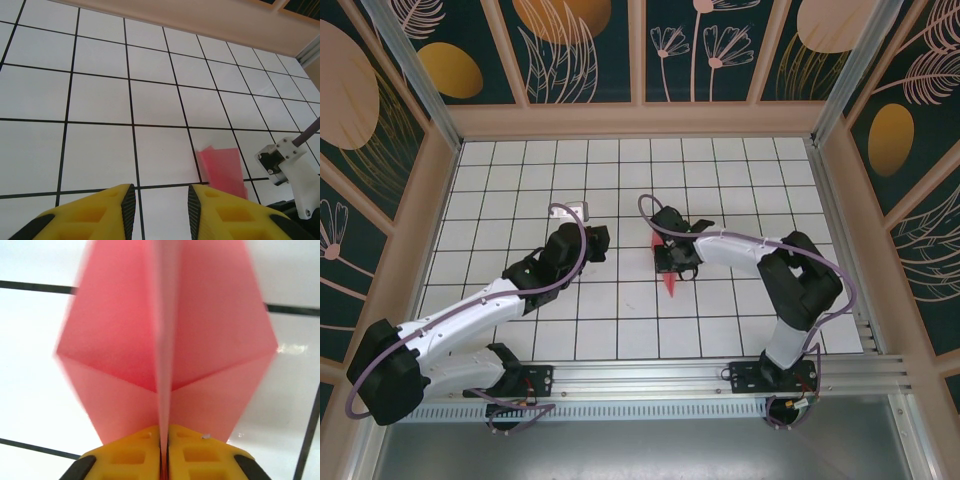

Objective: Fold a paper plane with a square sheet of paper (fold left side to right side)
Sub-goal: Pick up the paper plane at the center of the table, then place the paper plane at the center of the table.

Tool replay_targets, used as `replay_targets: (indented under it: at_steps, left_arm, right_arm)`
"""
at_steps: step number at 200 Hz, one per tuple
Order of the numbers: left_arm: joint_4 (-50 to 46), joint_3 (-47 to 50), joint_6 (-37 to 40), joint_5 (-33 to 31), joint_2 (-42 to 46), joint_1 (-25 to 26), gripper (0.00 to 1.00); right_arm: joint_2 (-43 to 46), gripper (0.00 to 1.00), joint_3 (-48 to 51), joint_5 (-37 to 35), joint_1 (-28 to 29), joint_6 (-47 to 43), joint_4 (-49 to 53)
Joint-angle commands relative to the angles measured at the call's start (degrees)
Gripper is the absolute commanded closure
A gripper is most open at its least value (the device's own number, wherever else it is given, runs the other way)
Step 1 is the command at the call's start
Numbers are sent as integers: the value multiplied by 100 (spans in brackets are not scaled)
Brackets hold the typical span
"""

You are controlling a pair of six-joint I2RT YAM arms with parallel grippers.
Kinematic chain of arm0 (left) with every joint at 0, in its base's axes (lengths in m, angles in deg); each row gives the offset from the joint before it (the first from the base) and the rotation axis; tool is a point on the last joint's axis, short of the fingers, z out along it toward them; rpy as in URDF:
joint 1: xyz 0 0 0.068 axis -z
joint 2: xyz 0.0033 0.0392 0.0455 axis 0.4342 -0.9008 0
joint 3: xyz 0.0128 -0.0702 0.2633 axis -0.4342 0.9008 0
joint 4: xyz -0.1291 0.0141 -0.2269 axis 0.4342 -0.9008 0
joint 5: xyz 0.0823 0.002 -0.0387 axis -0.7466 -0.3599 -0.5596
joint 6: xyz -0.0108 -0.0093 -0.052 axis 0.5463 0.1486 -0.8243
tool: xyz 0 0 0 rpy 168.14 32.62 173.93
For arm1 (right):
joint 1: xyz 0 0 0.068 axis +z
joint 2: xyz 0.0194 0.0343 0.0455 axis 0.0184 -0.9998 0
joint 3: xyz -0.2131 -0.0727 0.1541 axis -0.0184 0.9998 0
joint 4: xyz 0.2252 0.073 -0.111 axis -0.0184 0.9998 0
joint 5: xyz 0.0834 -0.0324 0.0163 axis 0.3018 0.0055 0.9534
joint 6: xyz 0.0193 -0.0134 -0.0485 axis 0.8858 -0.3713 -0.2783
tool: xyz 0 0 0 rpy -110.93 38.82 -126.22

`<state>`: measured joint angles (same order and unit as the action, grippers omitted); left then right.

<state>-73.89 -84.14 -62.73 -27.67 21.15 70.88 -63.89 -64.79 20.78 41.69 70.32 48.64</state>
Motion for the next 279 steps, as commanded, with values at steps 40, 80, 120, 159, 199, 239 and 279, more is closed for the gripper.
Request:
replay_targets:
  at_steps: [40,80,120,159,199,239,279]
  left_arm:
    - [-15,113,98,-176,257,0,63]
    - [-25,187,96,-228,349,3,62]
    - [-69,178,143,-197,343,3,60]
    - [-65,195,134,-170,364,-1,60]
    - [-67,221,142,-167,382,0,60]
    - [-80,216,142,-160,391,-2,59]
    - [-85,196,123,-191,435,3,59]
  right_arm:
    - [-648,92,-1530,-561,-296,-426,1075]
    - [-1573,90,-2880,-604,-533,-460,1627]
    - [-2455,89,-3930,-625,-650,-556,1991]
    - [-2978,89,-4494,-503,-687,-625,2140]
    - [-3116,82,-4552,-466,-693,-610,2151]
    - [-3068,73,-4612,-472,-664,-608,2211]
    - [-2788,66,-4712,-619,-586,-601,2432]
